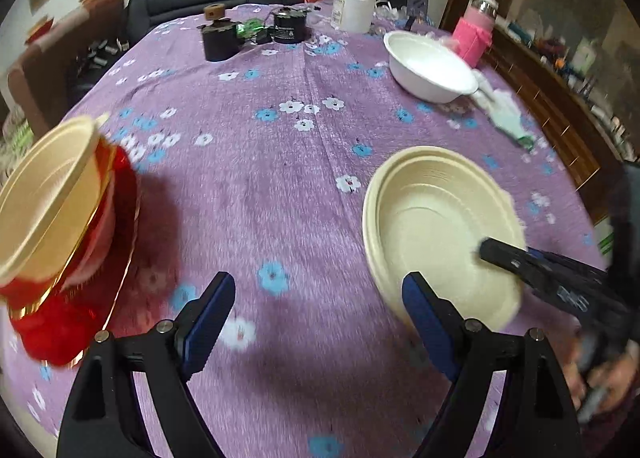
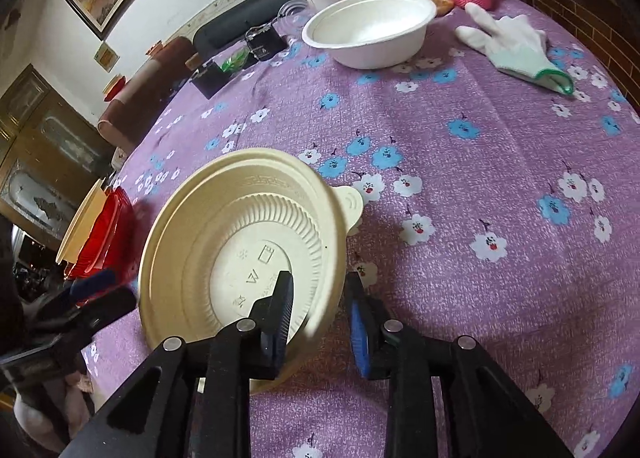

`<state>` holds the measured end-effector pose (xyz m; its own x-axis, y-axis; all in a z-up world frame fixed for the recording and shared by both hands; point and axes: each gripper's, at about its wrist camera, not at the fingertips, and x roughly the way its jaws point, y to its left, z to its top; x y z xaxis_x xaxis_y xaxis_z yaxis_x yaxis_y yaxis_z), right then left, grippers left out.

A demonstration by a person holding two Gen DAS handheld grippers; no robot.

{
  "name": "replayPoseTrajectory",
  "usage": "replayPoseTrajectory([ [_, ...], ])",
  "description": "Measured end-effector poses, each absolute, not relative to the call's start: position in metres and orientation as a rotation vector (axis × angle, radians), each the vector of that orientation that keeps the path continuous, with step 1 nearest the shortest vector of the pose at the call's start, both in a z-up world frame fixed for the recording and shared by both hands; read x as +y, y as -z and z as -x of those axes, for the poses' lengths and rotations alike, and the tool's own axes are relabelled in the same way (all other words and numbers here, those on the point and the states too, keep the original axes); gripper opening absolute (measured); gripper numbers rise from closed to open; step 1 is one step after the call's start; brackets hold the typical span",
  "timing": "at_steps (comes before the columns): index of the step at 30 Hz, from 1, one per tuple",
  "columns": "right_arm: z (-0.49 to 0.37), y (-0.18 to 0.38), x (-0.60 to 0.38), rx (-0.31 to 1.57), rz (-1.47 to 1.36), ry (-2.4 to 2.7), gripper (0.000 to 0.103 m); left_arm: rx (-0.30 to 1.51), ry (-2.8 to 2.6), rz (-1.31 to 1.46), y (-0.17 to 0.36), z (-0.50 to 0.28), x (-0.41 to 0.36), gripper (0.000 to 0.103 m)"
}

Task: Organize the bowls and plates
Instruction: 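Grasp the rim of the second cream plastic bowl with both grippers, then carry the second cream bowl and lower it into the first cream bowl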

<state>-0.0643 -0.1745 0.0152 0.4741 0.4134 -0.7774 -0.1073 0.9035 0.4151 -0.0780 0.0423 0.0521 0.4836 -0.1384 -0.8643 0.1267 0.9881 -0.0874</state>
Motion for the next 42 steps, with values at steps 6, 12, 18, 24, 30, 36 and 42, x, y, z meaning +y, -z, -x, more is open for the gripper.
replayPoseTrajectory([
  [6,0.075,-0.023,-0.174,0.996,-0.295,-0.309,0.029,1.131,0.213,0.079,-0.032,0.058,0.022,0.085],
  [12,0.075,-0.021,-0.160,1.002,-0.269,-0.330,0.025,1.182,0.306,0.077,-0.020,0.055,0.001,0.043],
  [18,0.080,-0.040,-0.146,0.966,-0.249,-0.339,0.022,1.138,0.303,0.104,-0.041,0.069,0.021,0.041],
  [24,0.082,-0.085,-0.100,0.893,-0.176,-0.404,0.022,0.997,0.224,0.070,-0.097,0.097,0.067,0.041],
  [30,0.076,-0.128,-0.026,0.822,-0.119,-0.516,0.023,0.888,0.089,0.072,-0.140,0.109,0.135,0.042],
  [36,0.058,-0.147,0.058,0.804,-0.051,-0.604,0.023,0.882,-0.076,0.064,-0.151,0.100,0.203,0.044],
  [42,0.039,-0.135,0.121,0.855,0.033,-0.622,0.023,0.931,-0.159,0.092,-0.131,0.084,0.250,0.045],
])
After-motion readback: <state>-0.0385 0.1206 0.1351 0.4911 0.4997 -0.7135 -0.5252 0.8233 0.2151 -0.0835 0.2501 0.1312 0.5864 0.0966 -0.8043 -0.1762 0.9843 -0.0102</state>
